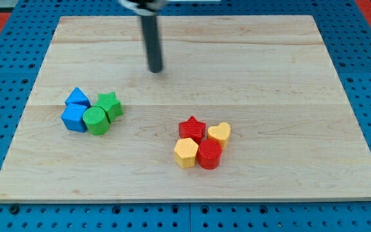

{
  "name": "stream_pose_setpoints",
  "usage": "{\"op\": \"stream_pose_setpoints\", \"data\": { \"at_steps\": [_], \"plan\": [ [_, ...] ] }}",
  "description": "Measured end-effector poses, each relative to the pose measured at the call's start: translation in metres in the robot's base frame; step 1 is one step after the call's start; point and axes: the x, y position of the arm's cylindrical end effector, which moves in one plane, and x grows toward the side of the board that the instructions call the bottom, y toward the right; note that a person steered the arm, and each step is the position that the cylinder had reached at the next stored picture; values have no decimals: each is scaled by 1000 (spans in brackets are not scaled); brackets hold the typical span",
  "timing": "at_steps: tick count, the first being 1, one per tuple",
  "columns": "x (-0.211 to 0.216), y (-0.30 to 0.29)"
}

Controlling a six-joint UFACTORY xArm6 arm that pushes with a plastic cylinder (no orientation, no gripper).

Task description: Push the yellow heart and red star upwards of the board

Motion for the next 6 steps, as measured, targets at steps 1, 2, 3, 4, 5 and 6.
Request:
{"op": "stream_pose_setpoints", "data": {
  "at_steps": [1, 2, 3, 4, 5, 6],
  "plan": [
    [32, 84],
    [75, 136],
    [129, 143],
    [153, 105],
    [157, 69],
    [152, 23]
  ]
}}
